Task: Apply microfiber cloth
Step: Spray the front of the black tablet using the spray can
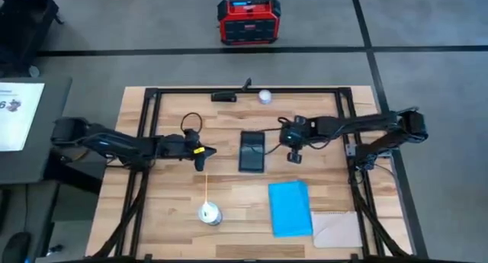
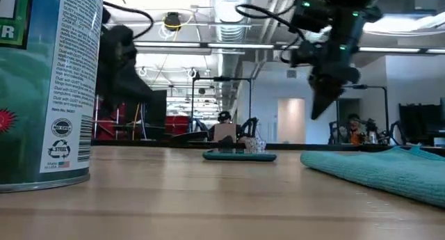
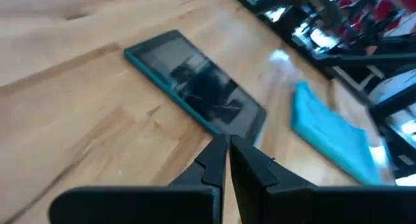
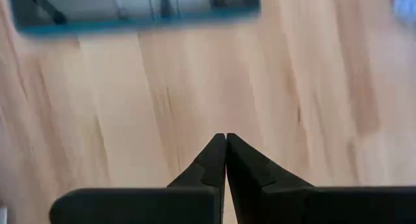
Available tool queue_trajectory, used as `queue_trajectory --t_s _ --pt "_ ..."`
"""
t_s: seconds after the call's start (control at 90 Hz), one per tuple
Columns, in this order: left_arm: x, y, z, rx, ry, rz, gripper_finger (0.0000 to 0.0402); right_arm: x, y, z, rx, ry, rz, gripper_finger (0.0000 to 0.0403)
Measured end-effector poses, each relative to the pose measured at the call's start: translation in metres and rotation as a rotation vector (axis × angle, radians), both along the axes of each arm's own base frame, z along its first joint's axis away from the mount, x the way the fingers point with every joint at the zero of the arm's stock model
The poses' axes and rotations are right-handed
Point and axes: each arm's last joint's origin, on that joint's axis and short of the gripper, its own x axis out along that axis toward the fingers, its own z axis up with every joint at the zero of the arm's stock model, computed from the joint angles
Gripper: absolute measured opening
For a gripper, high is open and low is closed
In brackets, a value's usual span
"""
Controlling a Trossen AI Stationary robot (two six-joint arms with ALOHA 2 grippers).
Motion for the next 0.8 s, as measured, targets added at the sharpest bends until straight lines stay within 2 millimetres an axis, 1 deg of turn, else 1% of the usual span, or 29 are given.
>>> queue_trajectory --t_s 0.067,0.144,0.233,0.3,0.444,0.567,0.656,0.8 --pt "0.004 0.004 -0.004 -0.003 0.027 0.019 0.0000 -0.010 0.004 -0.009 0.105 -0.042 -0.039 0.0000" --pt "0.008 0.008 -0.007 -0.015 0.047 0.034 0.0000 -0.016 0.009 -0.021 0.288 -0.157 -0.080 0.0000" --pt "0.011 0.011 -0.011 -0.030 0.040 0.022 0.0000 -0.018 0.012 -0.029 0.473 -0.321 -0.101 0.0000" --pt "0.014 0.012 -0.010 -0.037 0.007 0.008 0.0000 -0.019 0.012 -0.033 0.557 -0.432 -0.122 0.0000" --pt "0.017 0.016 -0.008 -0.045 -0.031 0.002 0.0000 -0.021 0.006 -0.036 0.613 -0.650 -0.186 0.0000" --pt "0.017 0.018 -0.007 -0.051 -0.041 -0.002 0.0000 -0.027 0.000 -0.047 0.640 -0.761 -0.257 0.0000" --pt "0.017 0.019 -0.007 -0.061 -0.042 -0.004 0.0000 -0.032 -0.002 -0.056 0.633 -0.792 -0.316 0.0000" --pt "0.017 0.019 -0.008 -0.069 -0.043 -0.010 0.0000 -0.037 -0.003 -0.064 0.590 -0.817 -0.333 0.0000"
